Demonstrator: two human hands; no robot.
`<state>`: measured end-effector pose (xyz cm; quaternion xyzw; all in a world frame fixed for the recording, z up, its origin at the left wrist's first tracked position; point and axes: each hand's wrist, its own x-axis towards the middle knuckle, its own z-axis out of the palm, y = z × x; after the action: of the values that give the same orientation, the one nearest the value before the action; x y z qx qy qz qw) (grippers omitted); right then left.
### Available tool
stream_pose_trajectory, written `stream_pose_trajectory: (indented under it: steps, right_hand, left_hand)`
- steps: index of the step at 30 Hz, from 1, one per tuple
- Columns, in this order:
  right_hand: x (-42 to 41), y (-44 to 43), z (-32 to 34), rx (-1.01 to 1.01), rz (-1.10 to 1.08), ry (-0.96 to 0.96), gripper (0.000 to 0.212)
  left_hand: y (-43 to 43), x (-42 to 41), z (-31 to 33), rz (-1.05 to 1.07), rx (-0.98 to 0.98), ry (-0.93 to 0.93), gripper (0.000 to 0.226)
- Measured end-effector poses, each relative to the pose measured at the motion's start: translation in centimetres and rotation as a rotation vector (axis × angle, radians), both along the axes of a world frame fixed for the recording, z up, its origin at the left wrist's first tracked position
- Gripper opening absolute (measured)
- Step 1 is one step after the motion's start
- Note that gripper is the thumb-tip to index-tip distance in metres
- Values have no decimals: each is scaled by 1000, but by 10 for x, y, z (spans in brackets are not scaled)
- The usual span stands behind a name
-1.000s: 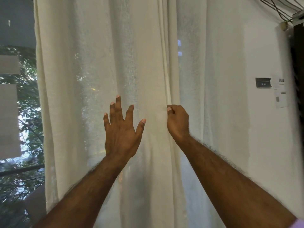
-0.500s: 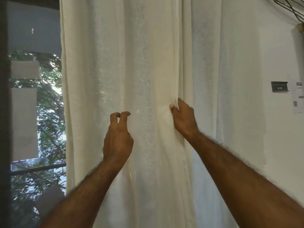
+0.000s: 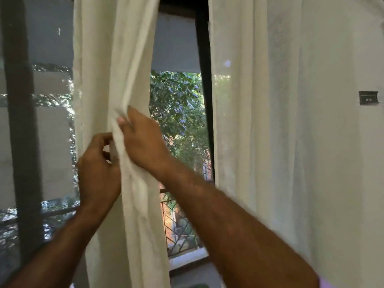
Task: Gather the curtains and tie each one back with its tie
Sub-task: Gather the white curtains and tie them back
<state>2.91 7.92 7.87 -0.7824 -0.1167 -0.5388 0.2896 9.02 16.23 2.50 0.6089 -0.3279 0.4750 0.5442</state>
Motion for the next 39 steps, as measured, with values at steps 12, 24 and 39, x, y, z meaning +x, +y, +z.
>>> stream_pose_trajectory:
  steps: [12, 24, 39]
  right_hand:
    - [-25, -87, -21, 331, -55, 38, 23]
    - [-51, -128, -14, 249, -116, 93, 39]
    - [-40, -89, -2, 164, -44, 163, 45]
  left_hand:
    - [-80, -53, -14, -192, 205, -40, 55]
    - [-45, -37, 14, 458, -81, 48, 65]
    - [-71, -57, 9, 26, 331, -1, 40]
